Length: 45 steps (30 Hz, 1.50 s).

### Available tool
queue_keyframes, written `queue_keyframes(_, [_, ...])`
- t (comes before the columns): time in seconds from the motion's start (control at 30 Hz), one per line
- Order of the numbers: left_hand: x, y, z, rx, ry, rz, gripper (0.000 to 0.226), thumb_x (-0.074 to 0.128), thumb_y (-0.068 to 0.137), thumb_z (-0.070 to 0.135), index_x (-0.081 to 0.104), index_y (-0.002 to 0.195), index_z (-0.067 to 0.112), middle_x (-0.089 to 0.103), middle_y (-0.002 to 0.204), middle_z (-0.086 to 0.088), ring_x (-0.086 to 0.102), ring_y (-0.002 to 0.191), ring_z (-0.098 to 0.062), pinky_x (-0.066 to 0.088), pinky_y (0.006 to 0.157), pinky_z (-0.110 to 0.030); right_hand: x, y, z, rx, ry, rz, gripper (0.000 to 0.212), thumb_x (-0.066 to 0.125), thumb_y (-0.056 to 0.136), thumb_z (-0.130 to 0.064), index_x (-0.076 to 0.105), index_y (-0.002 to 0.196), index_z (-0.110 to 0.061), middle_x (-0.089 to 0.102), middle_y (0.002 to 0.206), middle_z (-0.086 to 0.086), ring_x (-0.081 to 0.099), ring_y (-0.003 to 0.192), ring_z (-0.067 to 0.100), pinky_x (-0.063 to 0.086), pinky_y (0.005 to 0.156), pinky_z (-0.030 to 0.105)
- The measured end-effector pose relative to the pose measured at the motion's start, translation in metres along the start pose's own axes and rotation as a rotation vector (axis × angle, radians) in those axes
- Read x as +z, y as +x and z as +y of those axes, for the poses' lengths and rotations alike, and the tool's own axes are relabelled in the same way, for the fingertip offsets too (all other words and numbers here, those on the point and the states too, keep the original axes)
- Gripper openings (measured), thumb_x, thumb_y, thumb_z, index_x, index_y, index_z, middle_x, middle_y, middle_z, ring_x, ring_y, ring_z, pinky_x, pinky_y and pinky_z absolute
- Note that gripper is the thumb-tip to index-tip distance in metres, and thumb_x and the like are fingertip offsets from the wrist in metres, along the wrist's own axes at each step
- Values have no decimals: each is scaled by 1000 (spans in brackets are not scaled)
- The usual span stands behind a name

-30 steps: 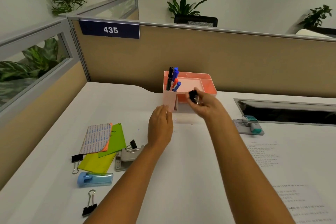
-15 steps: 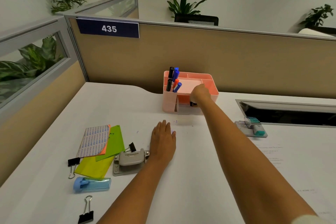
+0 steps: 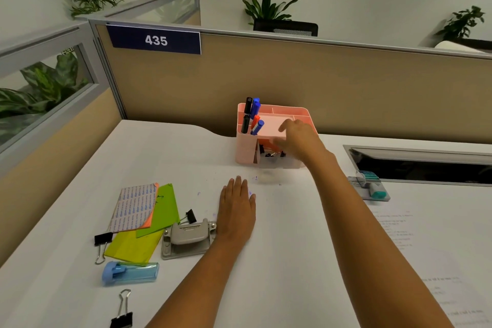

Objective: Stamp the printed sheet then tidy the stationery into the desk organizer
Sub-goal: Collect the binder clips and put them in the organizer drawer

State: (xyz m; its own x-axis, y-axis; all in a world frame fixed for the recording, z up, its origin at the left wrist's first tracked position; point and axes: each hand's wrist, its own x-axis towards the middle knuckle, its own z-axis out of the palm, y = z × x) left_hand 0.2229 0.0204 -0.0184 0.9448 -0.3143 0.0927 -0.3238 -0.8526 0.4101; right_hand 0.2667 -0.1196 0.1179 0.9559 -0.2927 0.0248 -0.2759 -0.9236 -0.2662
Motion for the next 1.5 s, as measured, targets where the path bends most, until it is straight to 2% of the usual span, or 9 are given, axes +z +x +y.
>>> queue_keyframes(0.07, [1,0,0,-3,23,-2,51,20,100,31,16,147,10,12,158,-8,9,147,-20,4,120,-30,4,-5,6,-153,-135,-108,67,62,86,-40,33,142,-16,36,146,11,38,131,30,37,105,40])
queue_keyframes(0.17, [1,0,-1,-12,43,-11,52,19,100,32,15,148,11,10,158,-6,7,147,-20,4,121,-30,16,-5,12,-204,-209,-139,81,70,79,-41,27,144,-18,33,147,11,33,134,30,31,110,42])
queue_keyframes(0.37, [2,0,0,-4,39,-5,52,20,101,31,16,147,9,11,158,-8,8,147,-21,3,120,-31,34,5,18,-251,-162,94,56,68,83,-30,41,130,-17,44,135,10,42,120,26,39,101,34])
queue_keyframes(0.57, [4,1,0,-11,46,3,52,20,101,31,15,147,10,11,158,-8,8,147,-20,3,120,-31,49,19,18,-231,-155,232,41,61,89,-26,44,125,-14,47,131,9,43,116,24,39,100,33])
queue_keyframes(0.77, [3,-1,0,-25,50,-11,52,20,101,31,15,148,10,11,158,-8,7,147,-21,4,120,-31,57,17,21,-229,-118,285,40,60,90,-26,44,125,-14,47,132,8,43,116,24,38,100,32])
queue_keyframes(0.9, [-7,-3,6,-28,4,-22,49,23,101,26,20,146,8,14,157,-10,10,146,-21,6,120,-29,58,1,16,-214,-4,345,43,61,89,-25,46,129,-16,47,135,8,43,121,25,38,103,31])
queue_keyframes(1.17, [-38,-27,15,-92,-86,96,44,30,100,20,29,144,11,24,155,-6,20,144,-19,17,117,-26,63,-57,-6,-169,184,420,46,60,90,-17,45,133,-13,48,139,7,46,123,23,39,106,31])
queue_keyframes(1.33, [-61,-45,0,-117,-102,290,37,41,97,13,47,133,10,46,142,-8,41,132,-20,35,108,-27,73,-92,-27,-244,236,281,29,57,91,-22,55,119,-12,53,129,8,50,117,22,43,100,28])
queue_keyframes(1.5, [-87,-56,-26,-195,-132,397,33,44,95,8,54,126,7,53,135,-11,47,125,-23,43,100,-31,87,-112,-61,-385,289,92,24,55,93,-18,60,115,-12,58,123,8,57,109,21,47,94,27])
